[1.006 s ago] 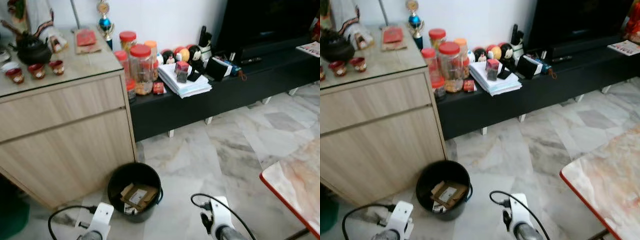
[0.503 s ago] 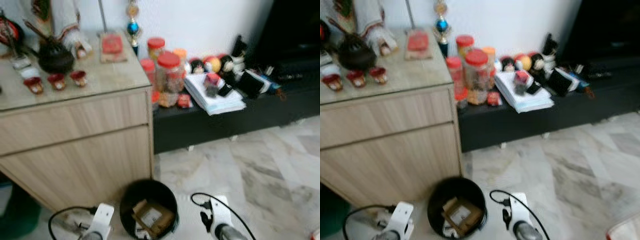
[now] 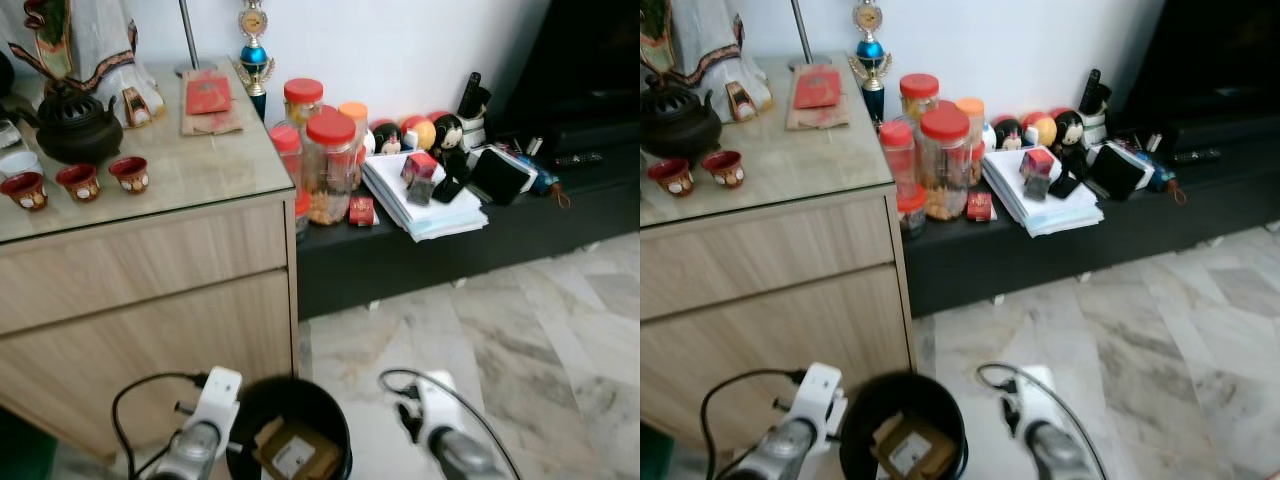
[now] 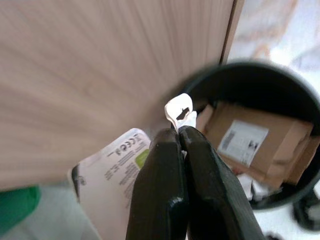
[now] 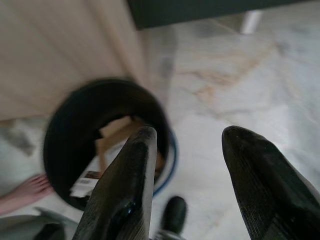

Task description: Picking trash to rubbish bin

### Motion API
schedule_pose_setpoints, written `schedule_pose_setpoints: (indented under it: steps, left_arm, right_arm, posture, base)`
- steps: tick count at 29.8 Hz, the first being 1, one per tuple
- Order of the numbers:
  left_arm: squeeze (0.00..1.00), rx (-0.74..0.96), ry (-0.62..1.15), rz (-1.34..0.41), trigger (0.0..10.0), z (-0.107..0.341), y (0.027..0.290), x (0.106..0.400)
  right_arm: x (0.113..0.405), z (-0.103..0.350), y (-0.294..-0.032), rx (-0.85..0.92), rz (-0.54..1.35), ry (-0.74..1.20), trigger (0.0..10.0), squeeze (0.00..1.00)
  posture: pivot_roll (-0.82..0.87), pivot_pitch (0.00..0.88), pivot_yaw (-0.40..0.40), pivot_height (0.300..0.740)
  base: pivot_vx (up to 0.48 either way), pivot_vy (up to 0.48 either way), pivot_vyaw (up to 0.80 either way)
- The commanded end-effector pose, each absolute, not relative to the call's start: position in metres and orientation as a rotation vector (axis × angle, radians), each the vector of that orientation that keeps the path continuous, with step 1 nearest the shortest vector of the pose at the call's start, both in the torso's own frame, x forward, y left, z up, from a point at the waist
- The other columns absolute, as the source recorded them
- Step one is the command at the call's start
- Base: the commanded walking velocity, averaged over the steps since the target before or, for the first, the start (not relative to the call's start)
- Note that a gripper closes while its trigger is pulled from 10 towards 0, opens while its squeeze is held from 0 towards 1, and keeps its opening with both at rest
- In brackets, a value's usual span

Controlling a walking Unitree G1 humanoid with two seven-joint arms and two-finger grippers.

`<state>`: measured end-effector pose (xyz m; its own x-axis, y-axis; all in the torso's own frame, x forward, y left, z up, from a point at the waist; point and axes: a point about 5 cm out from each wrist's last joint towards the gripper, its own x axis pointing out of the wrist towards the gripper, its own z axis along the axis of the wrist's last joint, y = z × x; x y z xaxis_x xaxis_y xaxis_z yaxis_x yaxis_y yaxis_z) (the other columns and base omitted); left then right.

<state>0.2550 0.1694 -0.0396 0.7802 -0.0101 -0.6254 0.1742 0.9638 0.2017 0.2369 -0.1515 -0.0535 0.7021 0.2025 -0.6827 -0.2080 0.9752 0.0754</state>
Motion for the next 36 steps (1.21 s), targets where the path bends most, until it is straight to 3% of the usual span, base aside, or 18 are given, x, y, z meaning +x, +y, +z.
schedule_pose_setpoints:
  steps: [1,4,6,10,33,34,35,36]
  left_arm:
    - [0.00,0.248,0.629,-0.125,10.0,-0.033,0.163,0.263]
    - [0.00,0.251,0.589,-0.134,10.0,-0.026,0.161,0.272]
    - [0.00,0.259,0.515,-0.147,10.0,-0.012,0.157,0.286]
    - [0.00,0.225,0.455,-0.142,10.0,-0.002,0.155,0.295]
    - [0.00,0.030,0.384,-0.299,10.0,0.014,0.109,0.307]
    - [0.62,0.028,0.384,-0.301,10.0,0.013,0.109,0.307]
    - [1.00,0.024,0.388,-0.302,10.0,0.012,0.109,0.306]
    - [1.00,0.022,0.390,-0.300,10.0,0.012,0.109,0.306]
  right_arm:
    - [0.245,-0.047,-0.153,-0.013,0.263,0.731,10.0,0.00]
    - [0.254,-0.040,-0.146,0.003,0.330,0.699,10.0,0.00]
    - [0.270,-0.023,-0.127,0.029,0.473,0.618,10.0,0.00]
    - [0.281,-0.012,-0.117,0.024,0.521,0.563,10.0,0.00]
    - [0.288,0.000,-0.115,0.015,0.588,0.478,10.0,0.00]
    - [0.288,0.000,-0.115,0.014,0.589,0.478,10.0,0.00]
    - [0.288,0.000,-0.115,0.013,0.591,0.478,10.0,0.00]
    - [0.288,0.000,-0.115,0.013,0.593,0.478,10.0,0.00]
  posture:
    - [0.03,0.050,-0.009,0.740]
    - [0.02,0.050,-0.011,0.740]
    - [0.02,0.054,-0.012,0.740]
    - [0.01,0.064,-0.019,0.740]
    - [-0.04,0.142,-0.068,0.740]
    - [-0.04,0.143,-0.069,0.740]
    - [-0.04,0.143,-0.069,0.740]
    - [-0.04,0.143,-0.069,0.740]
  base:
    - [0.000,0.000,0.00]
    - [0.000,0.000,0.00]
    - [0.000,0.000,0.00]
    - [0.000,0.000,0.00]
    - [0.000,0.000,0.00]
    - [0.000,0.000,0.00]
    - [0.000,0.000,0.00]
    - [0.000,0.000,0.00]
